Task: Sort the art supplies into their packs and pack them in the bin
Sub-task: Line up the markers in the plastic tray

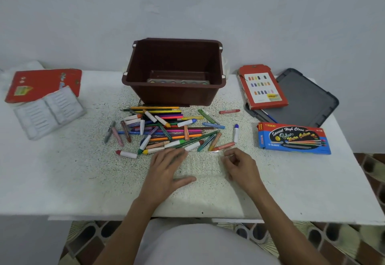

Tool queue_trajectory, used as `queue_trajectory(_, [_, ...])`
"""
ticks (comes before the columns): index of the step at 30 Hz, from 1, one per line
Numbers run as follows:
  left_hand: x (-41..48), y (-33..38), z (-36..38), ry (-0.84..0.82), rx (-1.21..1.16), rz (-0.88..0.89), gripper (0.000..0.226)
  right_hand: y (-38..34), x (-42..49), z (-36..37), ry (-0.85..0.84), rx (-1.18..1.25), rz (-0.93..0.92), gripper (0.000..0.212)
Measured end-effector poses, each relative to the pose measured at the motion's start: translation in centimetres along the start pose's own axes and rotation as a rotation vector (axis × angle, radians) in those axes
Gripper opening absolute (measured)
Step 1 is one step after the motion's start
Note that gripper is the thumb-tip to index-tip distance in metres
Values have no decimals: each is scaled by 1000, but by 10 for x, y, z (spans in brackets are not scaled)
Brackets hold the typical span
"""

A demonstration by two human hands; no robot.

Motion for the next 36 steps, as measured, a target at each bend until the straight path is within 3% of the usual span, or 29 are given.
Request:
queue_trajectory(4, [-1,0,0,12,14,13,75,1,3,-3,5,60,25,9])
queue_trajectory(11, [-3,0,1,20,49,21,65,-24,46,-43,299,-190,-80,11])
queue_trajectory(16, [-3,-1,4,-9,51,10,58,-20,83,-36,166,-399,-83,25])
queue_trajectory(20, [-3,-1,3,-9,39,4,54,-18,89,-34,155,-435,-54,23])
queue_trajectory(26, [-4,-1,5,-24,48,5,55,-33,67,-43,215,-200,-63,35])
queue_trajectory(31, [-3,-2,6,-31,69,9,55,-41,25,-26,58,-34,-104,21])
queue_trajectory(36, [-3,-2,7,-54,63,-2,55,-31,0,-5,-33,-110,-175,20])
Point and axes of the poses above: each hand's wrist, its own x-axis towards the middle knuckle, its own z-axis out of the palm, y = z × x, the point moved 6 cm from there along x, towards the middle knuckle, and after that the axes turned 1 degree about z, right-handed, at the moved point
